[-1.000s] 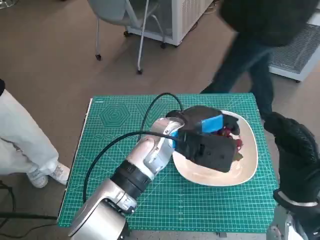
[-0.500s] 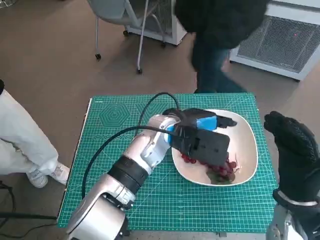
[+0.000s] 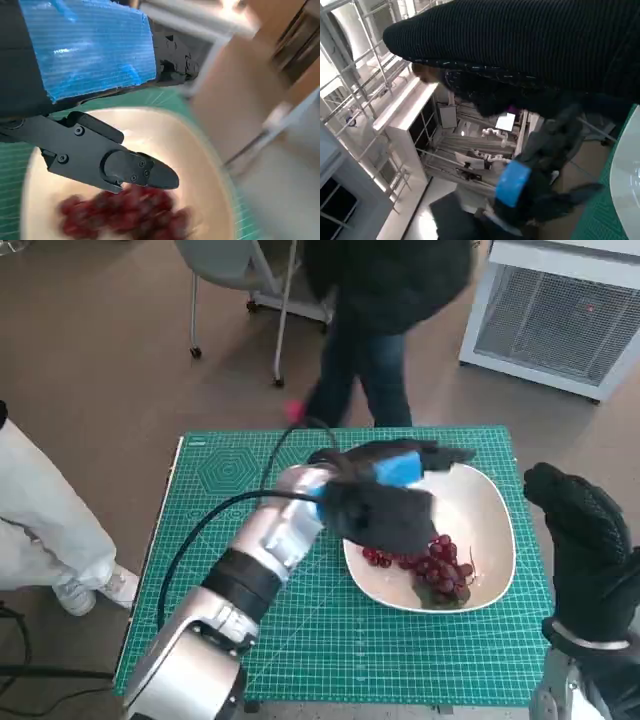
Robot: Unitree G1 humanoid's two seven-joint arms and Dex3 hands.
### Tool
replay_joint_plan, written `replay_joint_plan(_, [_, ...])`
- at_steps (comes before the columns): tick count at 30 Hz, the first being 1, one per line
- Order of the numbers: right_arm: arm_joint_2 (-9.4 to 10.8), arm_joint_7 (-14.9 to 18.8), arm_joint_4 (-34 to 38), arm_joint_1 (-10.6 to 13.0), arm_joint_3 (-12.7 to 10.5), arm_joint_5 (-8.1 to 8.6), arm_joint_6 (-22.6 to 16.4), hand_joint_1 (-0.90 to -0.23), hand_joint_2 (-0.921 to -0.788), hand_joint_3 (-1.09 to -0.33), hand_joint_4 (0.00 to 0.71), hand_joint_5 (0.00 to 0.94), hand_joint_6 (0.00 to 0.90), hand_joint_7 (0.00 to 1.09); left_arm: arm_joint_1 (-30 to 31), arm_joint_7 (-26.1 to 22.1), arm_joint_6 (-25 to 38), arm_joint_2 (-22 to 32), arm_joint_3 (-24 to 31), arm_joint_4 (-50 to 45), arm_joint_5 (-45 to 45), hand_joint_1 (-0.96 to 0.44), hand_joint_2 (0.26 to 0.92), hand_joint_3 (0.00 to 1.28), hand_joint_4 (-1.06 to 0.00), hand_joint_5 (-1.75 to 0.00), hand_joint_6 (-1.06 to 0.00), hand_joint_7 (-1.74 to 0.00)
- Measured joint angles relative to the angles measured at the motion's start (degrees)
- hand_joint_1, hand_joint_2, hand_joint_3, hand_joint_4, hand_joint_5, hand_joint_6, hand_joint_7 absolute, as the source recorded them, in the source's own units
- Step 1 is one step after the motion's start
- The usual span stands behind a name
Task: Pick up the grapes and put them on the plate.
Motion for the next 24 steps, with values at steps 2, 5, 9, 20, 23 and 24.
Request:
replay_joint_plan(2, [0.0, 0.0, 0.1, 0.0, 0.0, -0.03, 0.0, -0.485, -0.921, -0.525, 0.471, 0.001, 0.192, 0.58, 1.1, 0.3, -1.6, 0.3, 2.7, 0.0, -3.1, -0.62, 0.921, 0.2, -0.15, -0.02, -0.26, -0.03])
replay_joint_plan(5, [0.0, 0.0, 0.1, -0.1, 0.0, -0.11, 0.0, -0.487, -0.921, -0.524, 0.471, 0.001, 0.192, 0.58, 2.9, -0.1, -3.9, 0.7, 6.6, -0.1, -7.9, -0.6, 0.921, 0.21, -0.16, -0.02, -0.28, -0.03])
replay_joint_plan(9, [0.0, 0.0, 0.2, -0.2, 0.1, -0.37, 0.0, -0.487, -0.921, -0.523, 0.471, 0.001, 0.192, 0.58, 6.7, -2.6, -8.0, 0.4, 12.6, -1.3, -16.4, -0.57, 0.921, 0.22, -0.21, -0.04, -0.31, -0.04])
replay_joint_plan(20, [0.0, 0.0, 0.2, -0.6, 0.8, -0.7, -0.1, -0.49, -0.921, -0.521, 0.473, 0.002, 0.195, 0.58, 16.6, -14.2, -13.1, 0.5, 23.8, -5.6, -33.8, -0.48, 0.921, 0.19, -0.3, -0.04, -0.36, -0.06])
replay_joint_plan(23, [0.1, 0.0, 0.2, -0.7, 1.1, -0.74, -0.2, -0.491, -0.921, -0.52, 0.473, 0.002, 0.196, 0.58, 19.1, -15.7, -14.0, 1.6, 24.8, -7.2, -34.8, -0.48, 0.921, 0.17, -0.27, -0.02, -0.35, -0.05])
replay_joint_plan(24, [0.1, 0.0, 0.2, -0.7, 1.2, -0.75, -0.3, -0.491, -0.921, -0.52, 0.474, 0.002, 0.196, 0.58, 19.9, -16.1, -14.2, 2.0, 25.1, -7.8, -35.0, -0.48, 0.921, 0.17, -0.26, -0.02, -0.35, -0.04])
